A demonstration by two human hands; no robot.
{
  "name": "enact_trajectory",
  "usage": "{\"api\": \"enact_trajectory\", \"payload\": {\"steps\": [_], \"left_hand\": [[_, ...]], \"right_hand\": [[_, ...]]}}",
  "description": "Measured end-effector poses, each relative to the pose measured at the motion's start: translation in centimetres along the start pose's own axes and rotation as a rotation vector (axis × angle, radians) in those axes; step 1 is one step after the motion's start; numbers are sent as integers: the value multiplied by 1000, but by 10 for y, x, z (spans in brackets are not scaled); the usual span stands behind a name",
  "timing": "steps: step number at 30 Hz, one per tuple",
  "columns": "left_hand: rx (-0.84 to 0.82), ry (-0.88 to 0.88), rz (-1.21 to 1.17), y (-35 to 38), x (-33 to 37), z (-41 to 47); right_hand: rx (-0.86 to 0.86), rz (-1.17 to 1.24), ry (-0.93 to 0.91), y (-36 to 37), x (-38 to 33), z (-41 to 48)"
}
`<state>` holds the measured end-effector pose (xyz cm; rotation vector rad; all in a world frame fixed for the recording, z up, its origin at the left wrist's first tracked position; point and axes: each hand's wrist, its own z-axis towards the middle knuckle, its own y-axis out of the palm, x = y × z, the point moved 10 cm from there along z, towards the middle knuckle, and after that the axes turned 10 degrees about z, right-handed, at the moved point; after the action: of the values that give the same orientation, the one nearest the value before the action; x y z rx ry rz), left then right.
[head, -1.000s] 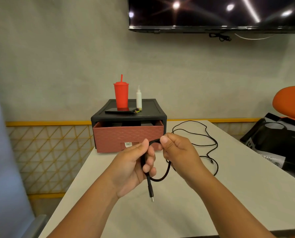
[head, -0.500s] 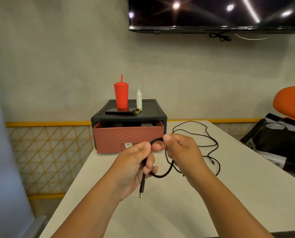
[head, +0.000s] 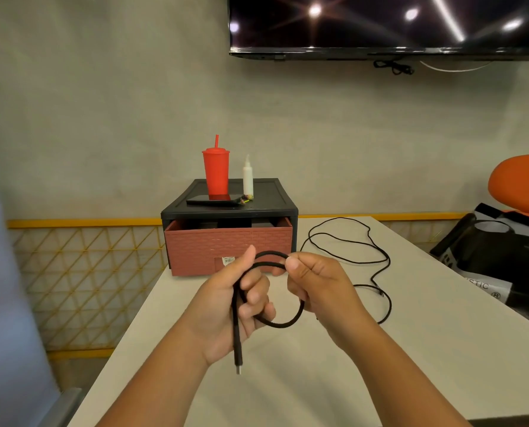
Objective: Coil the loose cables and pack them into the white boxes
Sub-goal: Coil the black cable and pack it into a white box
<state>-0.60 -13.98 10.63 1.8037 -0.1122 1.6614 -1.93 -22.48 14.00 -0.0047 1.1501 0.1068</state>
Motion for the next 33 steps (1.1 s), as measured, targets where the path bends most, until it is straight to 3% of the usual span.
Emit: {"api": "enact_trajectory", "payload": {"steps": [2,5,9,11,15,18,20,25,33], "left_hand": [[-29,-41,62,1,1,-2],[-67,-28,-53,4,6,-4],[27,42,-70,-3,6,-4],[135,124,146,-14,12,-5],[399,486,1137,-26,47,-11],[407,572,1330,-26,53,-12],[398,571,1279,-28,57,-11],[325,415,716,-35,51,-6],[255,337,357,-23,39,-8]], "right_hand": [[-28,-15,3,2,-1,0],[-68,23,44,4,5,0],[-58,-49,54,5,12,0],[-16,-93,46,1,12,1],[67,-88,71,-10,15,1],[55,-1,150,-8,22,1],[45,90,186,-6,25,2],[6,287,179,1,23,4],[-8,129,106,1,15,12]]}}
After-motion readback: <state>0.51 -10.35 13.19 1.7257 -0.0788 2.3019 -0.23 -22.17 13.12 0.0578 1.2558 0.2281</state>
